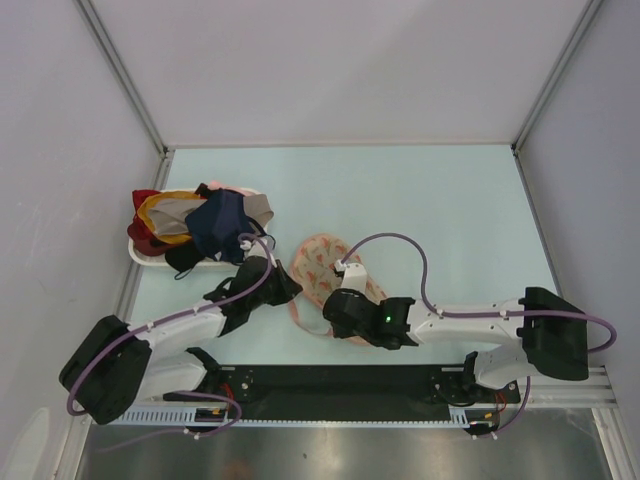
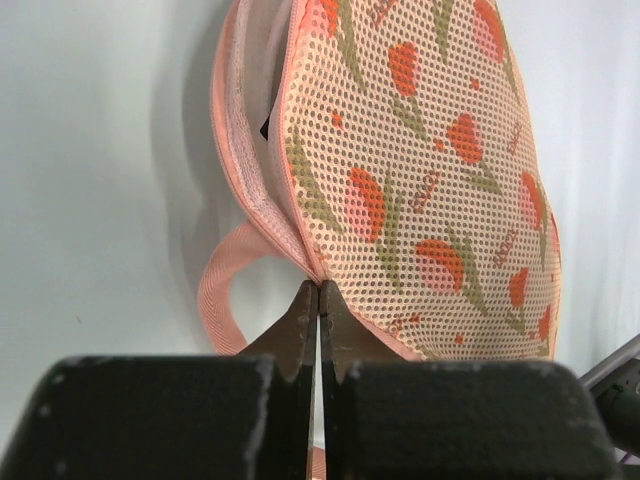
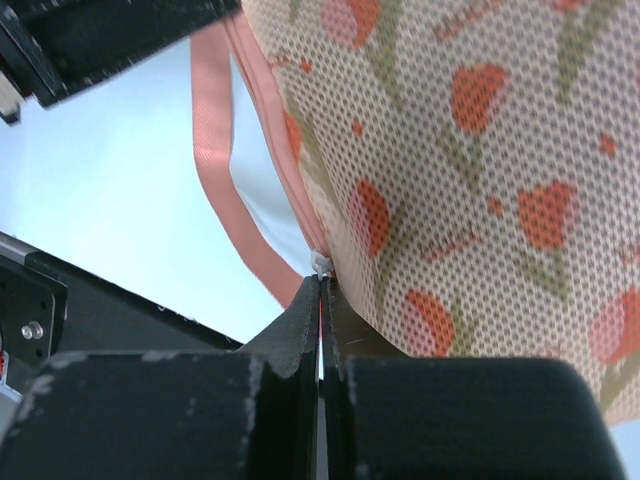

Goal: Unzip the laundry bag and remove the bra

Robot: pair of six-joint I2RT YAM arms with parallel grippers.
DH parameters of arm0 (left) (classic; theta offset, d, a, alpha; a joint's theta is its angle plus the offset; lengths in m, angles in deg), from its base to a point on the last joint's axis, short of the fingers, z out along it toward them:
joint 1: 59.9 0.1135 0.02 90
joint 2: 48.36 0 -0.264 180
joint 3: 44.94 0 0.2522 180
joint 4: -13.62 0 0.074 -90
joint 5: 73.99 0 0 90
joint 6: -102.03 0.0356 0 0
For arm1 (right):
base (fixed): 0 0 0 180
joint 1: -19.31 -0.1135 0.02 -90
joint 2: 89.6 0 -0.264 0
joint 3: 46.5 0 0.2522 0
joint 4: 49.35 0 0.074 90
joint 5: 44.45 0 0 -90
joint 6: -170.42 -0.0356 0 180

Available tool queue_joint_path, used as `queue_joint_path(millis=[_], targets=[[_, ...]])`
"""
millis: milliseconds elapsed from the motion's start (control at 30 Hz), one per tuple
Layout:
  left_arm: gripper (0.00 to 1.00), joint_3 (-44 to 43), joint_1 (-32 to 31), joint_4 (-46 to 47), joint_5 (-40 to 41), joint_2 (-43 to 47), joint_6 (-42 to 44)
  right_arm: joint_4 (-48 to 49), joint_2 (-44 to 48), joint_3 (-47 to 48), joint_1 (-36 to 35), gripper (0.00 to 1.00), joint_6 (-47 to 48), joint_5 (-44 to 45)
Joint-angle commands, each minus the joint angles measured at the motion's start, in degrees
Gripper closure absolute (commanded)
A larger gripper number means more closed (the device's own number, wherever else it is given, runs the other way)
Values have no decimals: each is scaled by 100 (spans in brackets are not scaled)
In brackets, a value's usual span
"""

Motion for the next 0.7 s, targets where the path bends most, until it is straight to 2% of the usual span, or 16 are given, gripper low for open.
queue_joint_path(millis=[0,467,500,533,600,633,667], targets=[[100,-356,184,19,404,-181,351,-432,261,-114,-106,100,-226,231],[99,-1060,219,248,114,-1051,870,-424,200,-114,-168,100,-270,214],[93,-1103,210,230,96,-1034,905,-398,191,-97,-168,100,-235,222],[77,-1113,219,213,88,-955,931,-380,139,-79,-168,100,-218,205],[55,-1095,210,125,105,-823,993,-318,77,-18,-168,100,-174,170],[36,-1078,210,72,149,-649,1019,-257,7,9,-168,100,-147,144],[29,-1051,210,-33,184,-542,1020,-222,-20,35,-168,100,-130,126]])
